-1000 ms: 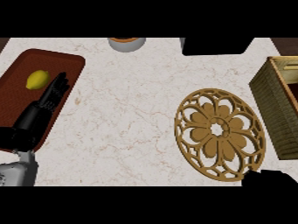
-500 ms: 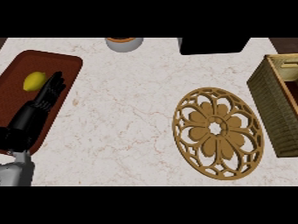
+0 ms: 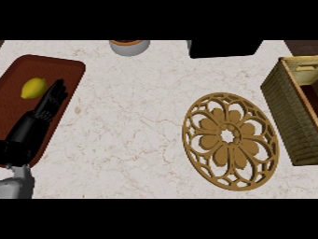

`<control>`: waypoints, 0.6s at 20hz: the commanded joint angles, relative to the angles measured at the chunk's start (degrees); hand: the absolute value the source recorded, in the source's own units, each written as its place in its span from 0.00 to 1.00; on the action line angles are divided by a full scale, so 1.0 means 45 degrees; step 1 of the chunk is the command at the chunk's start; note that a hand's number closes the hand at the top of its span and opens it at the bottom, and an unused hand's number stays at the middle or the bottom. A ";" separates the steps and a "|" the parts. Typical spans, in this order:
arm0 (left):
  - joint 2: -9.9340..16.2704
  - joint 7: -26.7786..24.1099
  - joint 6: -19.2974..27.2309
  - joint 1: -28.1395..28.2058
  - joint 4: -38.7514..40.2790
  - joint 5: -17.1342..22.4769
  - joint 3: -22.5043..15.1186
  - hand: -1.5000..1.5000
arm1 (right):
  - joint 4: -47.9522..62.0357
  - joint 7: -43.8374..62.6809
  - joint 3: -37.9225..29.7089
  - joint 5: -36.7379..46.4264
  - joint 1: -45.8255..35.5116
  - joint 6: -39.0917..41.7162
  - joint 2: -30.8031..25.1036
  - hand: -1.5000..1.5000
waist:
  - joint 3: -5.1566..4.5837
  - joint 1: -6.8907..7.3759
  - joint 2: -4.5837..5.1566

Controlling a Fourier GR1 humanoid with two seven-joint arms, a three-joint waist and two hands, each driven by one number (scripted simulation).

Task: Pick the tomato from the placemat and place it in the basket

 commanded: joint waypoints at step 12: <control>-0.0328 0.0086 -0.0197 -0.0134 -0.0333 -0.0171 -0.0720 0.50 | -0.2942 0.4312 -0.7637 -0.7672 -0.0187 -0.0162 -0.0801 1.00 | -0.0025 0.0898 0.0186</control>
